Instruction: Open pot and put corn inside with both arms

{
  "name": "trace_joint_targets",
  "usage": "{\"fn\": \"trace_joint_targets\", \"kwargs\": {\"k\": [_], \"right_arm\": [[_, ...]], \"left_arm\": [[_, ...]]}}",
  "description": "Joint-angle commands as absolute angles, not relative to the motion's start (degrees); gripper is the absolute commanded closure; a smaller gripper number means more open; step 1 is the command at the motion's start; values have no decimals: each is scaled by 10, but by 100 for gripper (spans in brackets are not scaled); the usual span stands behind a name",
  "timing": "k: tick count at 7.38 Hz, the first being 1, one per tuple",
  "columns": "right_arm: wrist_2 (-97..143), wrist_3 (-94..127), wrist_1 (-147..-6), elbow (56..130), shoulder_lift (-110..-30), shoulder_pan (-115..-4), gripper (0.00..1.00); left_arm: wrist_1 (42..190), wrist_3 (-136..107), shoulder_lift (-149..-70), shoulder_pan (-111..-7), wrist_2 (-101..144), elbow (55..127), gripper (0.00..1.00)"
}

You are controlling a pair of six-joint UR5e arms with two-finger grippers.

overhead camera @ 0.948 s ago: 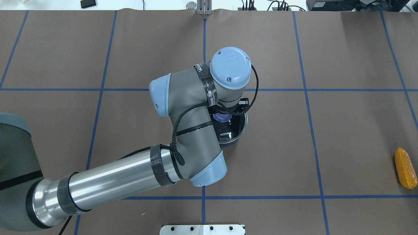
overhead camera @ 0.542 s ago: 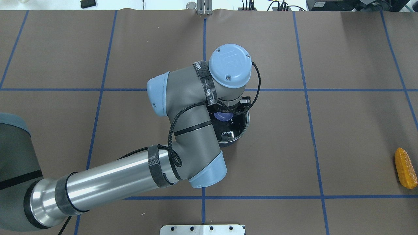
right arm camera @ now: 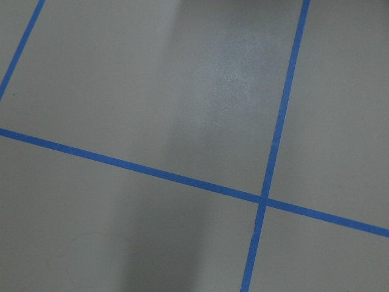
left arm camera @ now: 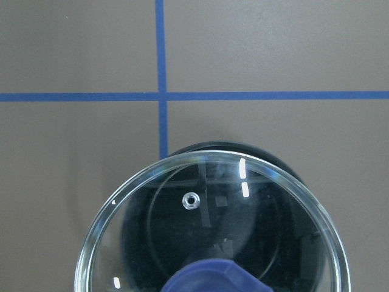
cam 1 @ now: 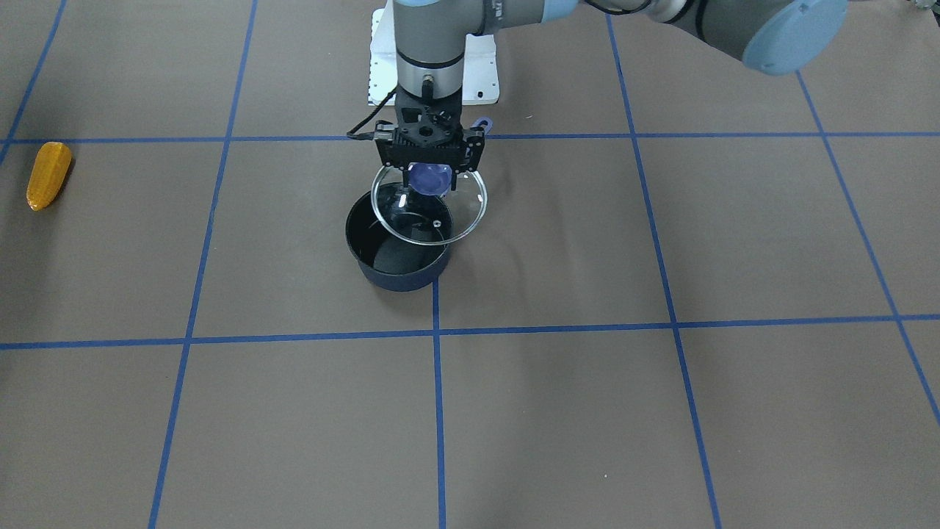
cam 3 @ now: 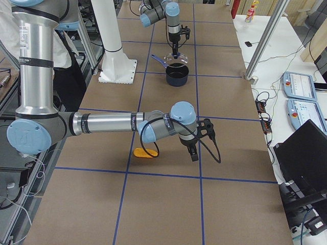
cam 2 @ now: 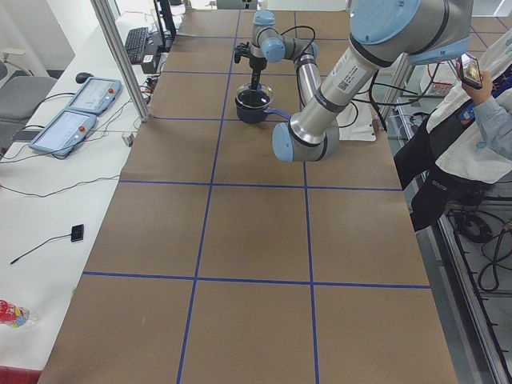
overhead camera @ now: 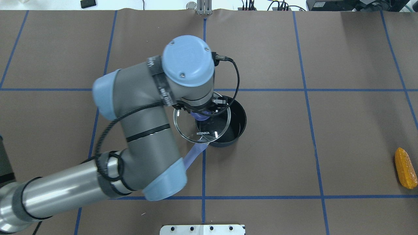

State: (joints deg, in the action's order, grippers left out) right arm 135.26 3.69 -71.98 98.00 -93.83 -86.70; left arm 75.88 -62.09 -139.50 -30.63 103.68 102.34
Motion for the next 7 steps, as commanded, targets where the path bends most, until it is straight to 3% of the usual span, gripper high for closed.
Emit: {"fn": "trace_joint_targets", "kwargs": {"k": [1, 4, 7], "right_arm": [[1354, 37, -720, 981, -938, -866, 0], [1354, 37, -720, 982, -938, -864, 0], [1354, 37, -720, 982, -938, -862, 0]], "left_arm": [[753, -488, -1257, -353, 1069, 1150, 78], [763, -340, -1083, -408, 1099, 1243, 78], [916, -287, -953, -450, 1149, 1215, 77]]}}
